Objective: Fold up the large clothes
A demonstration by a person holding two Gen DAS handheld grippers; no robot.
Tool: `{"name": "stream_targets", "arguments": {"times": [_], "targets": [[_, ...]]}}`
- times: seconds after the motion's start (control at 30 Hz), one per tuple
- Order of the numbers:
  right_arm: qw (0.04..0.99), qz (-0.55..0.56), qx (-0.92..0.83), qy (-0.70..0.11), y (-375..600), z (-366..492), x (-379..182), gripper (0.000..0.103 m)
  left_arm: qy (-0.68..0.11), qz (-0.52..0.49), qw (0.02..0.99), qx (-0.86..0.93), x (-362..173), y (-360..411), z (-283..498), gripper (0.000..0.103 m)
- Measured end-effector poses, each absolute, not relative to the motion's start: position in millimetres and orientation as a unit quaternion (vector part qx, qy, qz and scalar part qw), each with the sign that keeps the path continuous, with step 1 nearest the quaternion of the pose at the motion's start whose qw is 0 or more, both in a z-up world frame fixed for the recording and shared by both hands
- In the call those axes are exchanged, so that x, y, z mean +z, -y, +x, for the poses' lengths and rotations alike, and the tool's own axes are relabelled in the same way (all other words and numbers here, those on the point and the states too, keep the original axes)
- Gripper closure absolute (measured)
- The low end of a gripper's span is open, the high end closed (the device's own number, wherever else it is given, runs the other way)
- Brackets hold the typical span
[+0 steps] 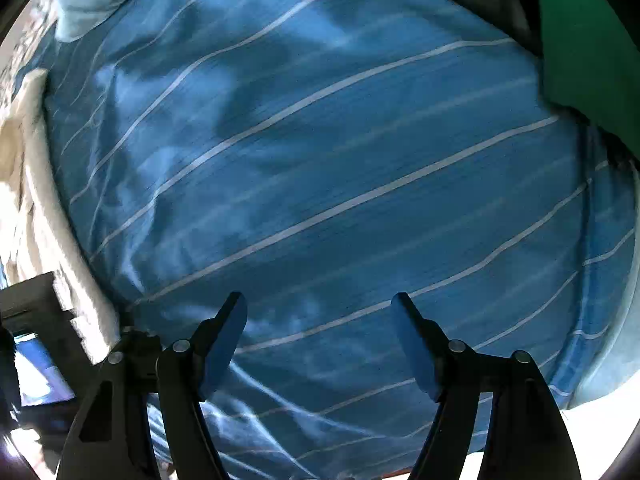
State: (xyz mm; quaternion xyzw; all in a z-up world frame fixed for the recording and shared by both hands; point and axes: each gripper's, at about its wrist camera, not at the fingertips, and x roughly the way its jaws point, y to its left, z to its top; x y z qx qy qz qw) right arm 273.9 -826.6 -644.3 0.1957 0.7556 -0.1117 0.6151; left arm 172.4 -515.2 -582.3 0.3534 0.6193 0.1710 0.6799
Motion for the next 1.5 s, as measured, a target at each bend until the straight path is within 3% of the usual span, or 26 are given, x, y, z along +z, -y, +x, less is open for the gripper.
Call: {"name": "stream_targets", "arguments": {"times": [0.47, 0.53, 0.57, 0.63, 0.7, 0.77, 0.93, 1.1, 1.27, 1.3, 1.33, 1.43, 1.5], "targets": [[0.633, 0.228, -0.054, -0.738, 849.2, 315.8, -629.5, 0.027, -0.588, 0.312, 0.687, 0.291, -577.2, 432.5, 215.0, 0.003], [0.636, 0.227, -0.032, -0.737, 848.1, 330.8, -632.3, 0.027, -0.595, 0.296, 0.687, 0.296, -574.2, 418.2, 220.6, 0.026], [0.636, 0.229, -0.023, -0.736, 843.8, 332.5, -634.7, 0.027, -0.599, 0.279, 0.691, 0.293, -570.6, 408.3, 224.7, 0.032], [0.64, 0.233, 0.006, -0.732, 837.4, 349.1, -642.1, 0.027, -0.599, 0.262, 0.699, 0.289, -560.7, 396.7, 229.5, 0.075], [0.646, 0.243, 0.044, -0.722, 840.5, 364.4, -642.7, 0.026, -0.598, 0.238, 0.71, 0.286, -547.9, 382.2, 231.4, 0.078], [0.649, 0.263, 0.091, -0.708, 839.0, 382.0, -640.4, 0.015, -0.595, 0.207, 0.722, 0.284, -534.8, 368.6, 232.1, 0.081], [0.645, 0.338, 0.234, -0.644, 818.6, 447.7, -627.5, 0.009, -0.595, 0.17, 0.739, 0.268, -512.4, 350.8, 230.0, 0.083], [0.593, 0.407, 0.314, -0.62, 788.2, 500.7, -633.7, 0.007, -0.595, 0.149, 0.752, 0.244, -503.9, 332.5, 226.1, 0.083], [0.546, 0.412, 0.312, -0.659, 739.6, 502.0, -661.2, 0.008, -0.598, 0.127, 0.762, 0.214, -497.1, 315.7, 227.8, 0.083], [0.541, 0.419, 0.29, -0.669, 739.1, 500.4, -666.9, 0.029, -0.6, 0.119, 0.764, 0.204, -495.5, 309.8, 228.5, 0.083], [0.539, 0.417, 0.277, -0.677, 737.0, 498.8, -668.5, 0.06, -0.602, 0.113, 0.766, 0.197, -493.4, 305.8, 228.5, 0.083], [0.567, 0.391, 0.247, -0.682, 755.7, 484.0, -640.0, 0.074, -0.599, 0.099, 0.776, 0.17, -481.1, 289.0, 226.4, 0.083], [0.585, 0.372, 0.236, -0.68, 755.1, 480.5, -615.5, 0.076, -0.598, 0.076, 0.784, 0.151, -468.1, 269.2, 223.3, 0.083]]}}
